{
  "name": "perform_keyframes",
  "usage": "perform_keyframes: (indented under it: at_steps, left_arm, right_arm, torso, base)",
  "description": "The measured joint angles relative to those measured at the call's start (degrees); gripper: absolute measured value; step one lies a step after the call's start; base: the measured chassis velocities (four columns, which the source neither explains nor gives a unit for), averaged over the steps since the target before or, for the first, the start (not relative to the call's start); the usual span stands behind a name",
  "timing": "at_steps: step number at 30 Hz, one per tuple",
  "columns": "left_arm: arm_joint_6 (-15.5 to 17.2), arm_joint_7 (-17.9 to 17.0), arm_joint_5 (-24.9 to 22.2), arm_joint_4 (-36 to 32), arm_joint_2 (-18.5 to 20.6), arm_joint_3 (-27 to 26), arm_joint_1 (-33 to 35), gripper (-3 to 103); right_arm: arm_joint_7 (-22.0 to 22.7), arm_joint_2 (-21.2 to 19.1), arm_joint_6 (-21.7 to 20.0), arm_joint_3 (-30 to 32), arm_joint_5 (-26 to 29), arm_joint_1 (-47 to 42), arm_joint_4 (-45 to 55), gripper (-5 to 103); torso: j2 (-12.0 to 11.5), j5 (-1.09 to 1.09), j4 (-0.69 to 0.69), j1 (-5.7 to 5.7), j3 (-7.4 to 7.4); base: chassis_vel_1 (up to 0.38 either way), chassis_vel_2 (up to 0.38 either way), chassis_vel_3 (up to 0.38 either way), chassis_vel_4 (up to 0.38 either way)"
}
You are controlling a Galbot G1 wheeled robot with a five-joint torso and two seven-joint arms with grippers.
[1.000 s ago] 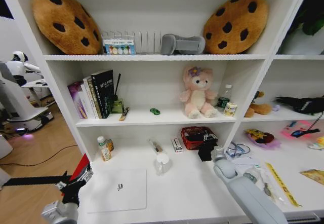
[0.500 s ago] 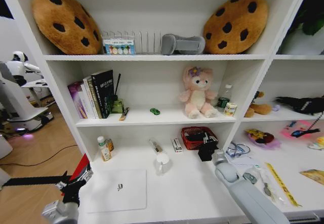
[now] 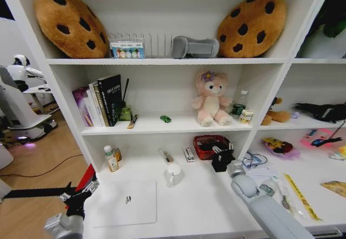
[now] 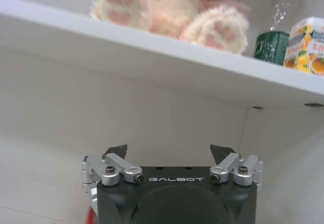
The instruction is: Organize the objects on the table.
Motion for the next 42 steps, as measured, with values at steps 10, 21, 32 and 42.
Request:
perform_keyframes:
  at_steps: [10,21,32,42]
  left_arm:
    - [-0.9,0.8,0.9,-2.0,1.4,-1.4,1.9,100]
    - [-4.7,10.7,2.0,-4.8,5.8,-2.3,5.3,100]
    - [-7.6,15.4,-1.9,-4.9,9.2,-4.7,8.4,100]
    - [-7.0,14.2,-1.9,-3.7,6.9,-3.2,6.0,100]
  right_arm:
    - [-0.9,-0.9,-3.4,10.5,5.0,-17.9,16.5,100]
    - [-14.9,1.6,6.5,28.7,6.7,-39.9,23.7,100]
    - [-26.6,6.4,22.6,39.0,6.2,-50.2,16.8,100]
    - [-25.5,11.4,25.1,41.5,5.7,-51.1,12.9,100]
  torso:
    - [0.0,0.01,0.02,-0.01,-0.01]
    - [0.0,0.0,-0.01,-0.01,-0.01]
    - [0.0,0.0,-0.01,-0.01,0.0]
    - [0.0,0.0,-0.01,0.0,0.0]
  base:
    - [0.0,0.0,0.0,0.0]
    - [0.0,0.0,0.0,0.0]
    - [0.0,0.0,0.0,0.0]
    - [0.0,0.0,0.0,0.0]
